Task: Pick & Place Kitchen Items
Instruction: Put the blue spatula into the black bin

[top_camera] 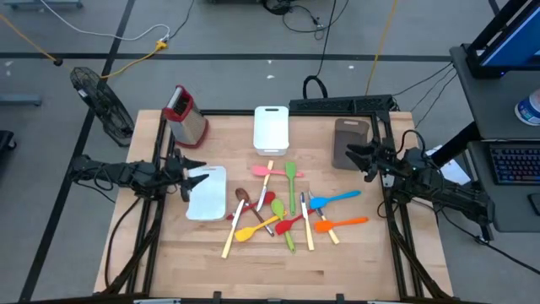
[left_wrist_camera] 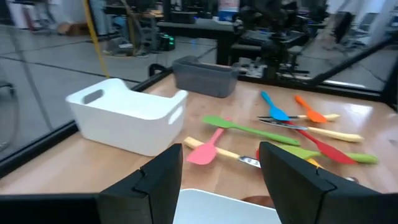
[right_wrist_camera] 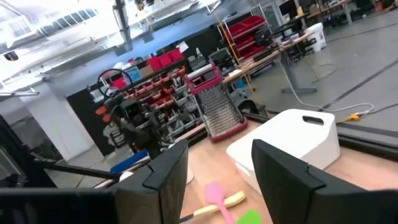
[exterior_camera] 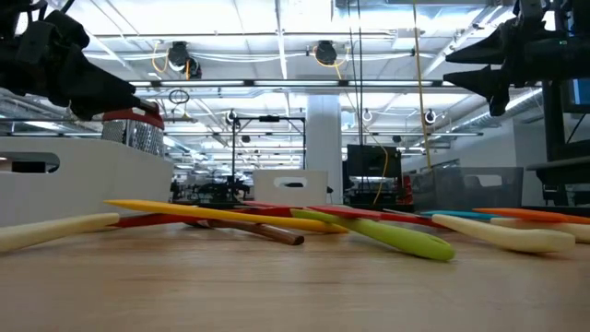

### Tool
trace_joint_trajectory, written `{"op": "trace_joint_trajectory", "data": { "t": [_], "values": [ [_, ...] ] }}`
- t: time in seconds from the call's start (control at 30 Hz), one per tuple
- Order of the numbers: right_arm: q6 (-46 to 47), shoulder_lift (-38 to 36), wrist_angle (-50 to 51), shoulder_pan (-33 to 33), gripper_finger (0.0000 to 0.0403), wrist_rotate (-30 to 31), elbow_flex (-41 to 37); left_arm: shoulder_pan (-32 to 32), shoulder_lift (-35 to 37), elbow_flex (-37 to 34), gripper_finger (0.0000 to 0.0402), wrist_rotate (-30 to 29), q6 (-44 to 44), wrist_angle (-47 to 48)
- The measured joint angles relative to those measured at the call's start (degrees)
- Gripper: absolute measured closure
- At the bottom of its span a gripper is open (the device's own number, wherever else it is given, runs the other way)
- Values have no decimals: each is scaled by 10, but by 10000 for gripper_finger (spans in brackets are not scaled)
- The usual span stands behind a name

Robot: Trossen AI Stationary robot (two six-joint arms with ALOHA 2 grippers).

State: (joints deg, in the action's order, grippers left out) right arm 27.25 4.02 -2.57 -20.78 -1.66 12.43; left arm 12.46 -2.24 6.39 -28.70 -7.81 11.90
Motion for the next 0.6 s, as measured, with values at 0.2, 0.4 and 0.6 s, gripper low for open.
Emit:
{"op": "trace_joint_trajectory", "data": {
  "t": [0.2, 0.4, 0.6],
  "values": [
    [-19, 15, -4, 0, 232, 0, 0, 0, 0, 0, 183, -1, 0, 0],
    [-76, 51, -27, 1, 232, -1, 0, 0, 0, 0, 183, 1, -1, 0],
    [-111, 128, -143, 32, 232, -31, 8, 0, 0, 0, 183, 1, -2, 0]
  ]
}}
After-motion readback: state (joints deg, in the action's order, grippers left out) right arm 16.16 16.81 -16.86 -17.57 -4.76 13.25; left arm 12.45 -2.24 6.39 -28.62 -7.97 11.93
